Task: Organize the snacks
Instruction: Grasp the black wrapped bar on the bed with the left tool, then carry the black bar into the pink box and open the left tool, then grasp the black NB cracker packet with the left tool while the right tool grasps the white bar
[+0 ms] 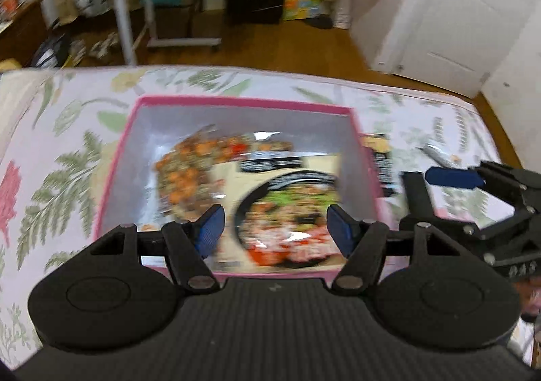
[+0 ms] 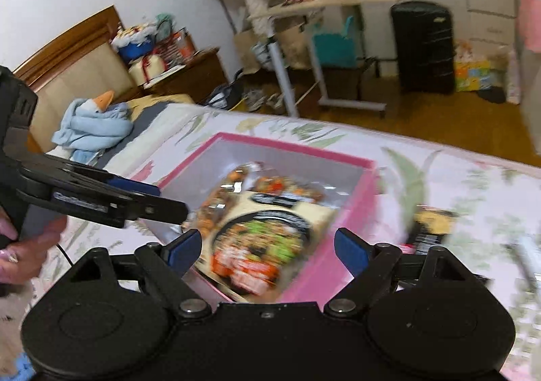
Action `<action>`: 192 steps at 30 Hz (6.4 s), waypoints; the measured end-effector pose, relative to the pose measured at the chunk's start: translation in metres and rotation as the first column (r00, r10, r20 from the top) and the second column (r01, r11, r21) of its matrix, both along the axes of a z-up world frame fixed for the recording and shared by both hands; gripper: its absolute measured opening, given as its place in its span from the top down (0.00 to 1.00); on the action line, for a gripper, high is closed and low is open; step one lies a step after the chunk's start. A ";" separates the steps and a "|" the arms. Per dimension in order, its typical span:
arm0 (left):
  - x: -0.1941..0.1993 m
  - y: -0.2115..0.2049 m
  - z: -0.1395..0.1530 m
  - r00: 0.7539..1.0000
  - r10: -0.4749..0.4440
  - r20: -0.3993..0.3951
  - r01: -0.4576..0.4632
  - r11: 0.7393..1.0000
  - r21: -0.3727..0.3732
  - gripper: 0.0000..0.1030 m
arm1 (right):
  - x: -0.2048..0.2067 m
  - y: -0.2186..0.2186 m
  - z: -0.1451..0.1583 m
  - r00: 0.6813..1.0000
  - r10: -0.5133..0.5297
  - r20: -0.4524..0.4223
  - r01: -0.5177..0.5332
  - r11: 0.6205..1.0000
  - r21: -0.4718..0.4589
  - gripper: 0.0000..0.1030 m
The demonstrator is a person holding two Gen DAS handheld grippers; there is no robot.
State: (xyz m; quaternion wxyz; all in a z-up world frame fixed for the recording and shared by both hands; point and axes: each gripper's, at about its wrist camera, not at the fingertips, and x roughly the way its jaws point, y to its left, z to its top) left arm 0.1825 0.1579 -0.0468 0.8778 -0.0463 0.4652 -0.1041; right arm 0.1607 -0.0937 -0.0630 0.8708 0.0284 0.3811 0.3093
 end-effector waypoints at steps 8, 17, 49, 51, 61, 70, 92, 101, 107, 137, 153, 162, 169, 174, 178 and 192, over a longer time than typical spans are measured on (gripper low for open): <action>-0.005 -0.078 0.007 0.990 -0.138 -0.028 0.137 0.990 -0.026 0.39 | -0.029 -0.073 0.004 0.996 -0.076 0.050 0.079 0.995 -0.061 0.26; 0.012 -0.170 -0.020 0.965 -0.257 -0.042 0.254 0.965 -0.069 0.48 | -0.028 -0.113 -0.053 0.977 -0.201 0.071 0.206 0.975 -0.078 0.24; 0.064 -0.210 -0.138 0.943 -0.290 -0.164 0.218 0.909 -0.354 0.49 | -0.003 -0.102 -0.147 0.961 -0.271 0.056 0.276 0.941 -0.198 0.38; 0.060 -0.212 -0.134 0.940 -0.299 -0.166 0.231 0.913 -0.337 0.49 | -0.004 -0.103 -0.143 0.961 -0.274 0.032 0.275 0.943 -0.190 0.38; 0.057 -0.214 -0.149 0.937 -0.264 -0.231 0.184 0.930 -0.317 0.46 | -0.012 -0.107 -0.147 0.955 -0.296 -0.007 0.289 0.939 -0.187 0.41; 0.053 -0.218 -0.150 0.925 -0.305 -0.226 0.224 0.920 -0.323 0.46 | -0.013 -0.115 -0.146 0.951 -0.306 -0.040 0.297 0.944 -0.145 0.42; -0.014 -0.211 -0.070 0.918 -0.345 -0.196 0.281 0.913 -0.295 0.46 | -0.067 -0.094 -0.061 0.956 -0.283 -0.071 0.259 0.935 -0.244 0.43; -0.034 -0.174 -0.008 0.966 -0.251 -0.066 0.228 0.943 -0.241 0.46 | -0.073 -0.068 -0.012 0.981 -0.185 0.052 0.192 0.962 -0.195 0.43; -0.033 -0.118 0.011 0.996 -0.085 0.018 0.087 0.963 -0.253 0.46 | -0.048 -0.032 0.004 0.993 -0.052 0.109 0.068 0.987 -0.144 0.42; 0.002 -0.045 -0.010 0.995 0.100 -0.008 -0.100 0.985 -0.143 0.40 | -0.003 -0.062 -0.018 0.991 0.036 0.129 -0.022 0.995 -0.102 0.31; 0.038 -0.182 -0.024 0.991 -0.129 0.038 0.129 0.992 -0.010 0.40 | 0.024 -0.197 -0.033 0.985 -0.084 0.153 0.112 0.976 -0.186 0.30; 0.098 -0.237 -0.105 0.990 -0.115 -0.077 0.122 0.988 0.096 0.40 | 0.086 -0.202 -0.075 0.998 0.041 0.052 -0.028 0.976 -0.218 0.31; 0.129 -0.232 -0.143 0.997 0.026 -0.073 -0.013 0.984 0.178 0.38 | 0.118 -0.216 -0.111 0.999 -0.022 0.041 0.030 0.982 -0.189 0.32; 0.140 -0.228 -0.156 0.993 0.045 -0.113 -0.030 0.990 0.135 0.35 | 0.132 -0.218 -0.137 0.998 -0.059 0.019 0.062 0.972 -0.228 0.33; 0.137 -0.230 -0.153 0.995 0.031 -0.093 -0.019 0.991 0.135 0.46 | 0.129 -0.221 -0.146 0.993 -0.107 0.039 0.113 0.968 -0.225 0.38; 0.086 -0.223 -0.118 0.987 -0.085 -0.137 0.090 0.995 0.033 0.55 | 0.066 -0.220 -0.121 0.946 -0.323 -0.028 0.317 0.940 -0.127 0.65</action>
